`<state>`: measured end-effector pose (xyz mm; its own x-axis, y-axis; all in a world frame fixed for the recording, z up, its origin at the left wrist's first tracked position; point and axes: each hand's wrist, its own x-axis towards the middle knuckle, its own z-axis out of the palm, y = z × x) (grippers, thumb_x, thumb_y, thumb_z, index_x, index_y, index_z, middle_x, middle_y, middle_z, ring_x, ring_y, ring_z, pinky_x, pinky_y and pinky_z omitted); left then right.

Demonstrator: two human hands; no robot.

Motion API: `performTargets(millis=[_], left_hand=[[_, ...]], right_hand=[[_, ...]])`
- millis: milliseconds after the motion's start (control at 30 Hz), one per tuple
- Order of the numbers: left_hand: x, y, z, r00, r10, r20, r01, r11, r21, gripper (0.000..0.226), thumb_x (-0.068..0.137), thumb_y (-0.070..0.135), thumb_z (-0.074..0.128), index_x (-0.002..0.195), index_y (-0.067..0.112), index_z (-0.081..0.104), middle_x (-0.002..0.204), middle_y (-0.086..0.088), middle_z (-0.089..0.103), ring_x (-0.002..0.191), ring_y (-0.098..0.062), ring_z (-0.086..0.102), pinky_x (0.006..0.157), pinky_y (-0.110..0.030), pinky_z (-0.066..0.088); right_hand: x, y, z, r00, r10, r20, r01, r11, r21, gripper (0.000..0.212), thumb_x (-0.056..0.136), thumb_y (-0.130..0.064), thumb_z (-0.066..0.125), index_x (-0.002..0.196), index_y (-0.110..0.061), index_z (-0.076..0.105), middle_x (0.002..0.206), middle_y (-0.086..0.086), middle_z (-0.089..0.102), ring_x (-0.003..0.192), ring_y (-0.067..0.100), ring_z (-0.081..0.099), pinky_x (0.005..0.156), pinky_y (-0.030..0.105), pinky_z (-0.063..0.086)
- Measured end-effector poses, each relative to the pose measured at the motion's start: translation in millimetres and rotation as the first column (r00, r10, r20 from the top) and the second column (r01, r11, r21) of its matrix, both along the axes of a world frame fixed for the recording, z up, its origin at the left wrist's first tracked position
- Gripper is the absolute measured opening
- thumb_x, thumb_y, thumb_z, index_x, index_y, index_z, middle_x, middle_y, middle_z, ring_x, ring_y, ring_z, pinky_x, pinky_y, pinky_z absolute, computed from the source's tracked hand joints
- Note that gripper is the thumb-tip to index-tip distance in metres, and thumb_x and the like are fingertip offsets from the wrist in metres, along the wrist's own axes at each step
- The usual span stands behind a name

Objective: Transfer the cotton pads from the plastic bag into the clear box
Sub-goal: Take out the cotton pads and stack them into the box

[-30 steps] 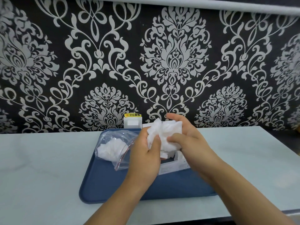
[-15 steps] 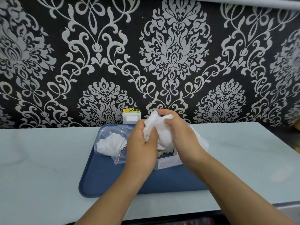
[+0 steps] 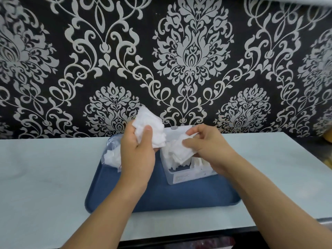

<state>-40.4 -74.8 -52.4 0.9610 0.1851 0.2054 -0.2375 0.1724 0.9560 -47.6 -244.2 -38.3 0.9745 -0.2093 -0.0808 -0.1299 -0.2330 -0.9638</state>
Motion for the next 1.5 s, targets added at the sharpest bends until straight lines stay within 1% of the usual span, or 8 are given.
performTargets(millis=[167, 367, 533, 900, 1000, 1233, 1333, 1500], left_hand=[[-7, -8, -6, 0.999, -0.036, -0.003, 0.036, 0.998, 0.05, 0.025, 0.097, 0.026, 0.055, 0.099, 0.05, 0.064, 0.104, 0.012, 0.075, 0.103, -0.019, 0.071, 0.094, -0.057, 0.056], [-8, -17, -10, 0.996, -0.081, 0.038, 0.076, 0.991, 0.108, 0.029, 0.092, 0.032, 0.054, 0.091, 0.059, 0.062, 0.101, 0.013, 0.074, 0.099, -0.015, 0.07, 0.09, -0.054, 0.057], [-3, -21, -19, 0.976, -0.194, -0.096, 0.205, 0.971, 0.122, 0.03, 0.098, 0.023, 0.054, 0.098, 0.051, 0.064, 0.106, 0.01, 0.074, 0.103, -0.019, 0.071, 0.088, -0.057, 0.058], [-5, -24, -19, 0.961, -0.26, -0.095, 0.277, 0.911, 0.305, 0.024, 0.102, 0.015, 0.051, 0.121, 0.028, 0.057, 0.108, 0.006, 0.07, 0.099, -0.014, 0.067, 0.09, -0.038, 0.055], [-6, -26, -18, 0.967, -0.241, -0.077, 0.254, 0.924, 0.287, 0.023, 0.102, 0.014, 0.051, 0.117, 0.031, 0.056, 0.106, 0.009, 0.068, 0.098, -0.012, 0.066, 0.087, -0.033, 0.055], [-3, -26, -17, 0.959, -0.208, -0.193, 0.217, 0.976, 0.023, 0.022, 0.101, 0.018, 0.053, 0.104, 0.036, 0.065, 0.106, 0.006, 0.074, 0.103, -0.021, 0.071, 0.091, -0.055, 0.058], [-3, -26, -15, 0.953, -0.207, -0.223, 0.187, 0.977, -0.107, 0.023, 0.103, 0.014, 0.051, 0.106, 0.032, 0.065, 0.106, 0.004, 0.075, 0.101, -0.021, 0.071, 0.086, -0.048, 0.061], [-2, -23, -11, 0.946, -0.208, -0.247, 0.151, 0.961, -0.23, 0.022, 0.104, 0.009, 0.048, 0.113, 0.024, 0.063, 0.111, -0.002, 0.073, 0.097, -0.021, 0.074, 0.07, -0.04, 0.062]], right_hand=[[0, 19, -10, 0.991, 0.006, 0.134, 0.065, 0.852, -0.52, 0.015, 0.072, -0.005, 0.073, 0.073, -0.01, 0.059, 0.059, -0.006, 0.045, 0.048, 0.006, 0.042, 0.04, 0.012, 0.029], [2, 5, -14, 0.988, -0.033, 0.15, 0.109, 0.838, -0.534, 0.019, 0.065, -0.005, 0.074, 0.062, -0.006, 0.055, 0.054, -0.008, 0.049, 0.054, -0.003, 0.038, 0.058, 0.007, 0.024], [4, -8, -18, 0.997, 0.011, -0.078, -0.054, 0.821, -0.568, 0.043, 0.058, -0.017, 0.089, 0.08, -0.018, 0.052, 0.112, -0.01, 0.051, 0.062, 0.0, 0.042, 0.05, 0.024, 0.038], [9, 23, -21, 0.998, 0.047, -0.029, -0.039, 0.236, -0.971, 0.039, 0.087, -0.013, 0.062, 0.122, -0.01, 0.045, 0.111, 0.007, 0.065, 0.103, 0.027, 0.063, 0.069, 0.031, 0.039], [7, 16, -22, 0.996, 0.082, -0.048, -0.071, 0.313, -0.947, 0.031, 0.082, -0.028, 0.068, 0.104, -0.016, 0.05, 0.101, 0.003, 0.068, 0.102, 0.025, 0.064, 0.067, 0.031, 0.04], [-6, -32, 12, 0.992, 0.031, 0.119, -0.004, 0.974, -0.225, 0.009, 0.085, -0.009, 0.071, 0.078, -0.006, 0.066, 0.072, 0.007, 0.069, 0.06, 0.019, 0.062, 0.049, 0.026, 0.045], [-4, -35, 13, 0.978, 0.127, 0.162, -0.069, 0.944, -0.324, 0.017, 0.086, -0.005, 0.064, 0.076, -0.012, 0.076, 0.071, 0.0, 0.073, 0.056, 0.013, 0.058, 0.049, 0.016, 0.044], [-2, -14, 3, 0.819, 0.536, -0.204, -0.517, 0.536, -0.667, 0.03, 0.08, -0.009, 0.057, 0.082, -0.028, 0.081, 0.07, -0.013, 0.073, 0.048, 0.004, 0.05, 0.058, 0.009, 0.033]])
